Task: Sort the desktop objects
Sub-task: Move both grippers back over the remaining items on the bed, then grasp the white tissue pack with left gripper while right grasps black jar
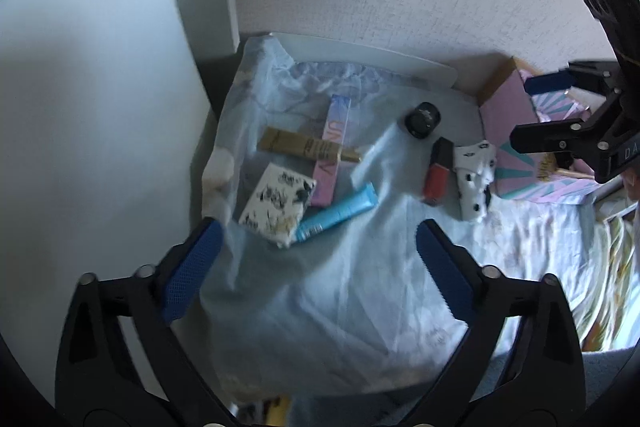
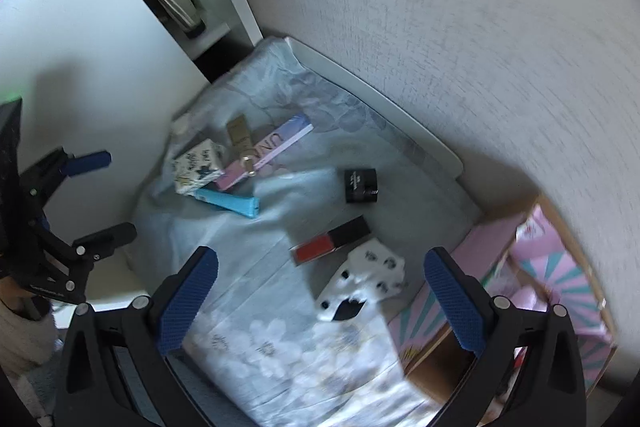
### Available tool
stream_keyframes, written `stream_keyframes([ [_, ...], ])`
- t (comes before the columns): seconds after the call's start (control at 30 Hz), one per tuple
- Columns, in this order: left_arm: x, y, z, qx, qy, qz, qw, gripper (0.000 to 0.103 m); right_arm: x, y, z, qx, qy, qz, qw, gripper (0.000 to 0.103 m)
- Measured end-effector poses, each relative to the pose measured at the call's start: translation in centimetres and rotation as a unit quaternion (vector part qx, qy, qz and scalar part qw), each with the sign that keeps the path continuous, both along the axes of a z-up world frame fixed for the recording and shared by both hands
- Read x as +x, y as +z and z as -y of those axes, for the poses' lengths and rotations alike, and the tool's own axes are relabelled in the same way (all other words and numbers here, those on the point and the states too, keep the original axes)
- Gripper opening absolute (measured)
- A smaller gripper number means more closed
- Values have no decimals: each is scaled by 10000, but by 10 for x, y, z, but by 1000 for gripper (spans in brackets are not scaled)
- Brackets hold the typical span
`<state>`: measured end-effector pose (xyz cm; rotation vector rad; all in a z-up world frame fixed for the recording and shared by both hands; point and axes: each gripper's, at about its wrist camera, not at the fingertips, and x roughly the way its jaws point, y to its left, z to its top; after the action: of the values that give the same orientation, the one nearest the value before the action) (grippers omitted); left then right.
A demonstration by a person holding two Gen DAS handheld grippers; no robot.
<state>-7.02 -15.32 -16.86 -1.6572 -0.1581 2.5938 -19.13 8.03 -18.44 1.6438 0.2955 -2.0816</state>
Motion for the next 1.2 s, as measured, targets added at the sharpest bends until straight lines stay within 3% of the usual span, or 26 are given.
stream_keyframes([
  [0.17,-26,-33,-2,-359,-330,145,9987,64,-27,-31,9,156,143,162,9996,103],
  [0.43,-46,-66,-9,-759,-734,405,9936,61,-49,-77,13,299,105,428,9986,98],
  [0.77,-59,-85,3,-729,-815,683,9916,55,-61,-96,29,473,155,359,9981,90],
  [0.87,-59,-86,9,-549,-775,686,9931,50,-60,-102,32,529,239,442,9973,77],
  [0.93,-59,-86,12,-451,-760,707,9936,48,-60,-107,32,553,241,514,9969,58],
  [1.1,-59,-81,19,-472,-758,755,9931,47,-63,-115,27,557,-9,542,9970,30],
  [1.2,-57,-75,22,-534,-759,715,9931,47,-62,-112,25,489,-68,584,9971,29],
])
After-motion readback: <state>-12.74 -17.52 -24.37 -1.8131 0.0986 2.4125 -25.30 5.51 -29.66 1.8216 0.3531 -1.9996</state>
